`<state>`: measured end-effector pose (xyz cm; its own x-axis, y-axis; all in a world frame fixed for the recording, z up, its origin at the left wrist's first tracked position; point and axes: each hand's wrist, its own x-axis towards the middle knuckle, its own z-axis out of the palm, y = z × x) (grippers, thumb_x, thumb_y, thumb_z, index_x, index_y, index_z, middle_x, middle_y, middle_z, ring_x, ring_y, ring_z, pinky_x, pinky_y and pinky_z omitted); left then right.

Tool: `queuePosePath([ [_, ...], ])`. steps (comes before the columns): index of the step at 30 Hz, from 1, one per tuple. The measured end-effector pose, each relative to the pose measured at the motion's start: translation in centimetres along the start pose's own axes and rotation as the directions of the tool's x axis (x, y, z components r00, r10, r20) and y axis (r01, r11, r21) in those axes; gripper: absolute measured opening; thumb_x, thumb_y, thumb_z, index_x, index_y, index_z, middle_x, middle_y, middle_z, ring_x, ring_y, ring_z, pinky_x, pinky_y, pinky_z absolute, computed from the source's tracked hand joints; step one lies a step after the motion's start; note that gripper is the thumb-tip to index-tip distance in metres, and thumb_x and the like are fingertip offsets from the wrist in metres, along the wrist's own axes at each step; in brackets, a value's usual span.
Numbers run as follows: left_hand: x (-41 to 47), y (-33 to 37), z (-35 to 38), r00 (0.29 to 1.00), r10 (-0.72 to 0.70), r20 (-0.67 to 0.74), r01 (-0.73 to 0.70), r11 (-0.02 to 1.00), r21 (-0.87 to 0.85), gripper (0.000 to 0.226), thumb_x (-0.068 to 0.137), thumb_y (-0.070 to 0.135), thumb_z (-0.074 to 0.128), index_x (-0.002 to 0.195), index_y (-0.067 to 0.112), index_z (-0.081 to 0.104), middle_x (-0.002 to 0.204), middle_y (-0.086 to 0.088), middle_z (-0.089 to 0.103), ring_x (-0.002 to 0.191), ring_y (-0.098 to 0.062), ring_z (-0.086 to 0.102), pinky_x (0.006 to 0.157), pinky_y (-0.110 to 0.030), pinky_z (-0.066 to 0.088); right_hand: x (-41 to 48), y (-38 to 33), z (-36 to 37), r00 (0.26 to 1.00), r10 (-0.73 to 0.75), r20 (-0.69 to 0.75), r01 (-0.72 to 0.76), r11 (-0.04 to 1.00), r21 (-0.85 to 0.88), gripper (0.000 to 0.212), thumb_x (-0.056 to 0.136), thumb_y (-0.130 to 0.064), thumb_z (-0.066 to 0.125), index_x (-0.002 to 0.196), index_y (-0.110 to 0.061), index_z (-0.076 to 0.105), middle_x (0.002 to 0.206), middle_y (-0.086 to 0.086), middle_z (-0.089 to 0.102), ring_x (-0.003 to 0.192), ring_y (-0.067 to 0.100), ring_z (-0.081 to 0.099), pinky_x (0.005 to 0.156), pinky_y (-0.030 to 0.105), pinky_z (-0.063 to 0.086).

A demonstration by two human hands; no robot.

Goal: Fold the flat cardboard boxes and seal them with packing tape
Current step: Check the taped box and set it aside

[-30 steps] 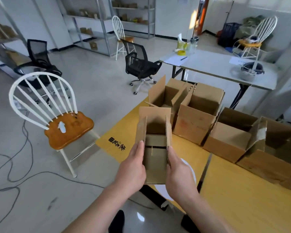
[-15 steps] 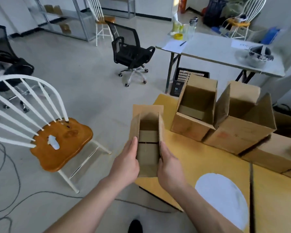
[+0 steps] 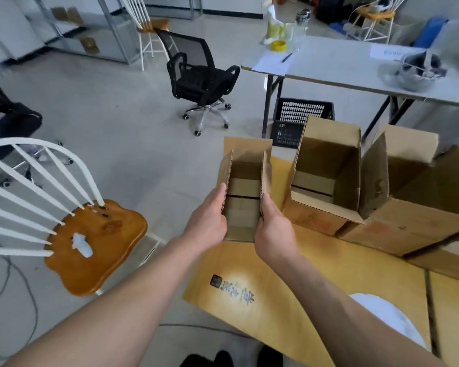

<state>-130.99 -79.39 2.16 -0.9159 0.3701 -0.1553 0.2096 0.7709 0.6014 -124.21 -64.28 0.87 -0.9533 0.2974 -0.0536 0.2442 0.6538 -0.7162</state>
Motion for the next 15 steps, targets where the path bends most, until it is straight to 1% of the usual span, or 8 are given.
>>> queuePosePath([
  [2, 1.4, -0.1, 0.1, 1.000, 0.004, 0.018, -0.004, 1.000, -0.010, 0.074, 0.094, -0.002, 0.036, 0.160, 0.021, 0.011, 0.166, 0.005, 0.012, 0.151, -0.013, 0.016, 0.122, -0.024, 0.014, 0.9, -0.2, 0.0, 1.000, 0.010, -0.023, -0.010, 1.000, -0.003, 0.062, 0.090, 0.002, 0.039, 0.147, -0.024, 0.037, 0.151, 0.001, 0.048, 0.119, 0.032, 0.060, 0.096, 0.040, 0.054],
  [4, 2.8, -0.2, 0.2, 0.999, 0.009, 0.042, -0.008, 1.000, -0.021, 0.075, 0.093, -0.002, 0.035, 0.160, 0.021, 0.011, 0.166, 0.005, 0.011, 0.151, -0.013, 0.016, 0.123, -0.027, 0.015, 2.1, -0.2, 0.0, 0.999, 0.019, -0.046, -0.019, 1.000, -0.008, 0.063, 0.091, 0.003, 0.040, 0.148, -0.023, 0.036, 0.149, 0.002, 0.050, 0.117, 0.032, 0.061, 0.095, 0.041, 0.055],
  [6, 4.6, -0.5, 0.3, 0.998, 0.020, 0.066, -0.018, 0.999, -0.026, 0.075, 0.093, -0.002, 0.036, 0.160, 0.021, 0.010, 0.166, 0.005, 0.012, 0.151, -0.013, 0.017, 0.123, -0.028, 0.017, 3.4, -0.4, 0.2, 0.995, 0.055, -0.079, -0.057, 0.998, -0.019, 0.063, 0.093, 0.003, 0.040, 0.150, -0.021, 0.035, 0.150, 0.001, 0.048, 0.120, 0.030, 0.060, 0.098, 0.038, 0.053],
  [8, 6.6, -0.7, 0.3, 0.995, 0.040, 0.096, -0.038, 0.999, -0.030, 0.075, 0.093, -0.003, 0.036, 0.160, 0.022, 0.010, 0.166, 0.006, 0.012, 0.151, -0.013, 0.017, 0.122, -0.026, 0.016, 4.7, -0.7, 0.5, 0.986, 0.125, -0.107, -0.130, 0.991, -0.040, 0.061, 0.096, 0.002, 0.040, 0.153, -0.018, 0.032, 0.154, 0.003, 0.044, 0.128, 0.029, 0.055, 0.104, 0.035, 0.047],
  [11, 9.3, -0.8, 0.1, 0.990, 0.062, 0.127, -0.057, 0.997, -0.042, 0.076, 0.093, -0.004, 0.035, 0.160, 0.023, 0.012, 0.166, 0.006, 0.014, 0.151, -0.013, 0.018, 0.122, -0.027, 0.017, 6.6, -0.9, 1.1, 0.966, 0.223, -0.128, -0.228, 0.973, -0.027, 0.062, 0.097, 0.000, 0.040, 0.156, -0.018, 0.029, 0.155, 0.006, 0.043, 0.136, 0.029, 0.048, 0.112, 0.036, 0.042],
  [13, 11.0, -1.0, 0.0, 0.987, 0.077, 0.141, -0.070, 0.996, -0.051, 0.076, 0.093, -0.004, 0.035, 0.160, 0.024, 0.012, 0.166, 0.006, 0.015, 0.151, -0.014, 0.019, 0.122, -0.029, 0.019, 7.9, -1.1, 1.3, 0.951, 0.273, -0.145, -0.277, 0.961, -0.011, 0.063, 0.096, 0.000, 0.040, 0.155, -0.020, 0.029, 0.153, 0.007, 0.045, 0.135, 0.030, 0.048, 0.111, 0.041, 0.044],
  [15, 12.5, -0.9, 0.0, 0.982, 0.101, 0.162, -0.092, 0.994, -0.058, 0.075, 0.094, -0.003, 0.036, 0.160, 0.023, 0.010, 0.166, 0.005, 0.014, 0.151, -0.016, 0.020, 0.122, -0.030, 0.020, 9.3, -1.3, 1.1, 0.936, 0.312, -0.164, -0.322, 0.946, -0.038, 0.064, 0.095, 0.000, 0.041, 0.154, -0.019, 0.029, 0.151, 0.005, 0.047, 0.132, 0.032, 0.049, 0.108, 0.042, 0.045],
])
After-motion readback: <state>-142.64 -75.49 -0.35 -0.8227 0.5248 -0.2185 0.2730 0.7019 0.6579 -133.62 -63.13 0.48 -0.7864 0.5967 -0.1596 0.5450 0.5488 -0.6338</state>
